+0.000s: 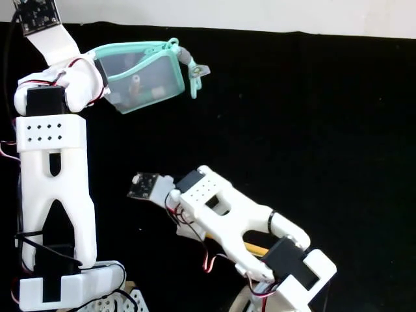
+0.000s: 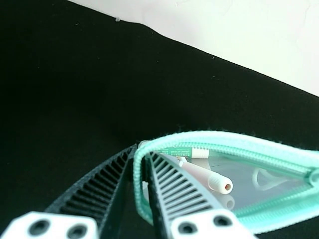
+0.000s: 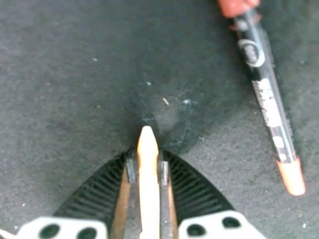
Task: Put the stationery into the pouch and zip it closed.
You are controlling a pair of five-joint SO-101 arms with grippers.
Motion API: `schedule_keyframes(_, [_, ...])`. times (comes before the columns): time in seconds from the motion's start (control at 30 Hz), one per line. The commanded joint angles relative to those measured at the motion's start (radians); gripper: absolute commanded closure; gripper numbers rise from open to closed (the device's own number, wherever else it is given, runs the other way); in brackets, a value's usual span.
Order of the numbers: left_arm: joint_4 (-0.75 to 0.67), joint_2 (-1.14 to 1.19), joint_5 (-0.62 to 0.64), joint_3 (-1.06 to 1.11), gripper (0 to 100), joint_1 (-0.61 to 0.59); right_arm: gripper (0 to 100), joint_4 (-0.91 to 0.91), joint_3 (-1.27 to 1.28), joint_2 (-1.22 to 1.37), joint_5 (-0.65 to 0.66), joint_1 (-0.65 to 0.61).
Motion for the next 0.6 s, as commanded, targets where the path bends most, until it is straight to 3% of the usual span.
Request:
schedule_keyframes(0.0, [0.011, -0.001, 0.003, -0.024, 99, 0.013, 99.1, 0.002, -0.087, -0.05, -0.026, 0.077])
schedule_keyframes(0.33, [0.011, -0.001, 0.003, -0.024, 99, 0.013, 99.1, 0.105, -0.349, -0.225, -0.117, 0.291])
schedule_keyframes(0.57, [0.011, -0.001, 0.003, -0.024, 99, 0.013, 99.1, 0.101, -0.556, -0.303, -0.198, 0.318])
